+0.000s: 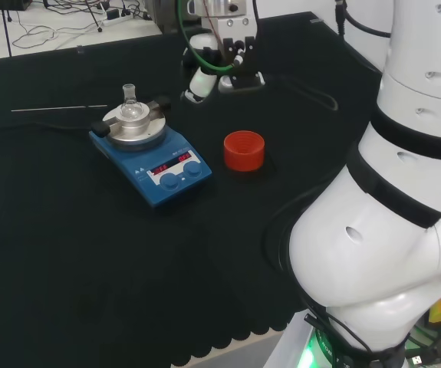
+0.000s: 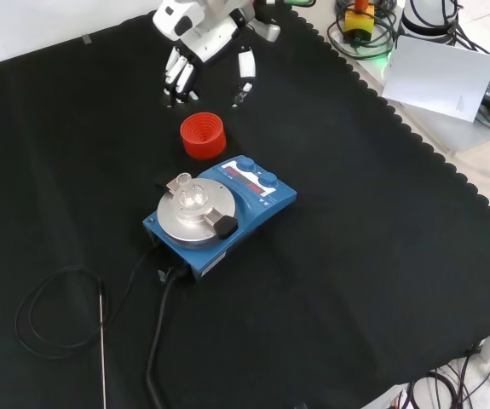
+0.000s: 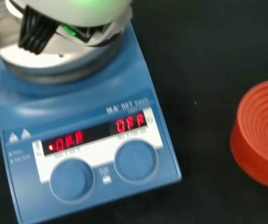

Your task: Turn on the heater.

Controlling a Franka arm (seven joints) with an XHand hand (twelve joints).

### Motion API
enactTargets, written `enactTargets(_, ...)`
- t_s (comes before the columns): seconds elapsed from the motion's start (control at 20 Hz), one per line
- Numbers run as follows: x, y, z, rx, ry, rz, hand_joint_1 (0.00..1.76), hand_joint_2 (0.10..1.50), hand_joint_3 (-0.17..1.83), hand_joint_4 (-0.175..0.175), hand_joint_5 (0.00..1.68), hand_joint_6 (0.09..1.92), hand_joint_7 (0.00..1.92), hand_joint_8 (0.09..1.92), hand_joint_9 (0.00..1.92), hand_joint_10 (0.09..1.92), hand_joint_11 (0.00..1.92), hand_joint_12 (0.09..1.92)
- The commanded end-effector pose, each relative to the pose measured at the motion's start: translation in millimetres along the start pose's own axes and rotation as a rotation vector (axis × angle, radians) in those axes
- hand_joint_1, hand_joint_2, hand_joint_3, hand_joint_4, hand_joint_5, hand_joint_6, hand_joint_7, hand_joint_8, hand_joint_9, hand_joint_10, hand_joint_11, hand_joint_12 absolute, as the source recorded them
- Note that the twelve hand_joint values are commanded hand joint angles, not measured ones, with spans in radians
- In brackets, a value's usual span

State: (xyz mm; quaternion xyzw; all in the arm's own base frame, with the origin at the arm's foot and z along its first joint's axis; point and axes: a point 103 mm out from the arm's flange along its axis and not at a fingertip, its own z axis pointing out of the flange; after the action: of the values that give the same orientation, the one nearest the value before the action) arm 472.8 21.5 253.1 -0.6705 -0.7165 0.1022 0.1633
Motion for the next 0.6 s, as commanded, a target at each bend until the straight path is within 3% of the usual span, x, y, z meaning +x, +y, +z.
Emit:
enactTargets(0.05,-14,-19,9,0.012,0.007,0.025,0.95,0.58,0.73,-0.047,0.43,0.35,0.75,0.81,0.99,0.64,0.58,1.28)
enactTargets(0.2,-11,-24,13,0.027,0.012,0.027,0.98,0.58,0.74,-0.057,0.43,0.33,0.9,0.86,1.12,0.66,0.73,1.21)
enactTargets(0.4,-1,-31,17,0.048,0.016,0.019,1.04,0.6,0.73,-0.09,0.45,0.31,1.16,1.02,1.38,0.74,1.13,0.96)
enactTargets(0.6,7,-37,26,0.074,0.019,0.016,1.09,0.62,0.72,-0.117,0.49,0.35,1.34,1.16,1.52,0.94,1.43,0.81)
